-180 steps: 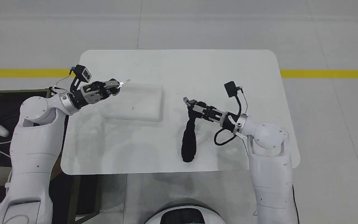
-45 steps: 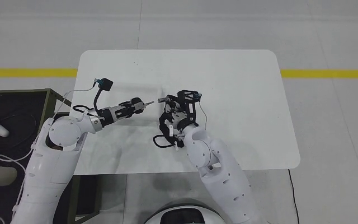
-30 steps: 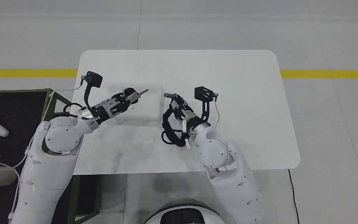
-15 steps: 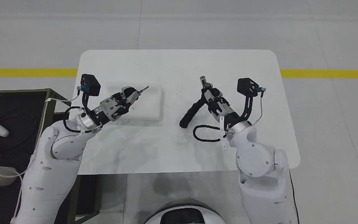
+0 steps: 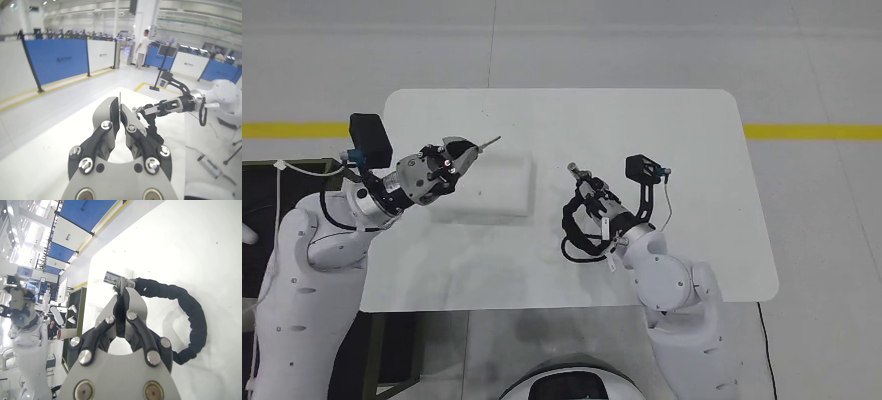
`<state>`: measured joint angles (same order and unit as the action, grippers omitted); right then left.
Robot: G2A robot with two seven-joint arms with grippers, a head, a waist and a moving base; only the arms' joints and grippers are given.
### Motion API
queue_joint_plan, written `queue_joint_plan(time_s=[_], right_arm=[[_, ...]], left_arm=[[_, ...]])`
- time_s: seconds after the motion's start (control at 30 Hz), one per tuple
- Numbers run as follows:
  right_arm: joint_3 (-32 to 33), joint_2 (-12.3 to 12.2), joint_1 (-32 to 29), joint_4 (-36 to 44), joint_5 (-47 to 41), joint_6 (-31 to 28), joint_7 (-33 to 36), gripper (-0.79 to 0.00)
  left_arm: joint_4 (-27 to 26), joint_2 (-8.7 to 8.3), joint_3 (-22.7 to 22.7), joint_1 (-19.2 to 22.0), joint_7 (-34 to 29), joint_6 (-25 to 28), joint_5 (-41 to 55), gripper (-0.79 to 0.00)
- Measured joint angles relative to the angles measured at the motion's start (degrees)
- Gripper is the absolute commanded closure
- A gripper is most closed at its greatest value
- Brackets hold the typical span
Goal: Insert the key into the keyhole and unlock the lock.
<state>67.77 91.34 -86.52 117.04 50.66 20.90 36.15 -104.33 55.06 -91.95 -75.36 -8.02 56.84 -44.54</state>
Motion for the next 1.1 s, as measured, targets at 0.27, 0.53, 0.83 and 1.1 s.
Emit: queue_joint_plan(time_s=[0.27,0.53,0.83,1.1], right_arm=[[-1.51,0.13,-0.99,0.54,0.31,2.92,-1.14,0.000],[-1.64,0.14,-1.06,0.55,0.24,3.30,-1.27,0.000],[-5.14,-0.06,-1.74,-0.45,3.62,5.24,-0.40,0.000],[-4.04,-0.26,1.87,0.95,0.61,7.73,8.52,0.000]], left_arm=[[-0.85,-2.01,3.36,2.13,7.43,1.15,-19.27,0.000],[-0.85,-2.01,3.38,2.13,7.43,1.16,-15.06,0.000],[-0.67,-3.80,1.56,1.21,16.57,1.16,-24.68,0.000],[7.84,-12.31,5.27,0.97,56.57,1.16,-54.73,0.000]])
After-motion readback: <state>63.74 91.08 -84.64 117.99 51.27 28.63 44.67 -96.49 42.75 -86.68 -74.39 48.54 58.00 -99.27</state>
